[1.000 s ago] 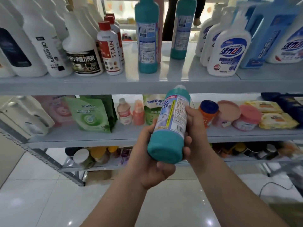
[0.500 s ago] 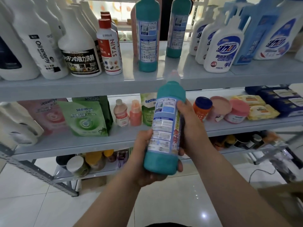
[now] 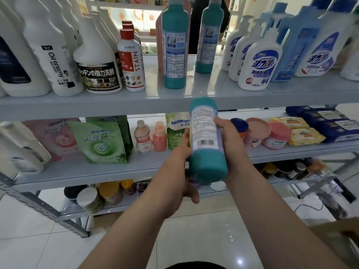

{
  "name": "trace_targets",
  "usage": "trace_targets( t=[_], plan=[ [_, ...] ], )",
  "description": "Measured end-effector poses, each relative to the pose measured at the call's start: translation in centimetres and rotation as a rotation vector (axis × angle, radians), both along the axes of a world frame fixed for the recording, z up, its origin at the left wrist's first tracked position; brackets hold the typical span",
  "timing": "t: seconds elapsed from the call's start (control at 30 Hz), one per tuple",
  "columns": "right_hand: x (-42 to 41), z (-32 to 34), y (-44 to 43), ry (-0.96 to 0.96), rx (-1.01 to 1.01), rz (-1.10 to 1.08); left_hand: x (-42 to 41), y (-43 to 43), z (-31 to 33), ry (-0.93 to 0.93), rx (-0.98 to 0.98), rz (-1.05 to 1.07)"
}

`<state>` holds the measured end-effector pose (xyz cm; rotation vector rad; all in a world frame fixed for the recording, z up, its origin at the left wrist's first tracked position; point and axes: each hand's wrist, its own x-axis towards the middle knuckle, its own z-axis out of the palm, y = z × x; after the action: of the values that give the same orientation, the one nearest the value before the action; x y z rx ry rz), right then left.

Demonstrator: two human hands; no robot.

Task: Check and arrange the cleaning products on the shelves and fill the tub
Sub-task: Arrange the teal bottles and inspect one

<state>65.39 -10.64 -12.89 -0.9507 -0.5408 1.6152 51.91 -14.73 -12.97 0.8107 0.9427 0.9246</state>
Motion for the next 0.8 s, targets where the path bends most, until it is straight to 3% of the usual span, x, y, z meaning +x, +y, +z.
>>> trace_targets(
  t=[0.17,0.3,0.43,0.57,0.7,0.8],
  plan=[
    [0.5,-0.8,0.2,0.107,0.071,-0.008,0.1,-0.7,0.8,0.023,0.139,-0.093],
    [1.1,-1.6,0.0,-0.095,0.282,-0.011,0.5,-1.1,-1.2,0.160,0.440,-0.035],
    [2.0,-1.5,-0.1,-0.286,0.466,-0.032,0.5,0.0,-3.3,0.436,0.683,0.194],
    [1.7,-1.2,-0.1,-0.383,0.460,0.020,0.9,0.6,-3.8,0.515,0.757,0.288],
    [2.5,-0.2,1.0,-0.299,0.383,-0.094,1.8,0.9,-3.7,0.512,0.812,0.193],
    [3.5,1.1,2.2,-0.366,0.403,-0.134,2.7,2.4,-2.9,0.486,0.796,0.176]
  ],
)
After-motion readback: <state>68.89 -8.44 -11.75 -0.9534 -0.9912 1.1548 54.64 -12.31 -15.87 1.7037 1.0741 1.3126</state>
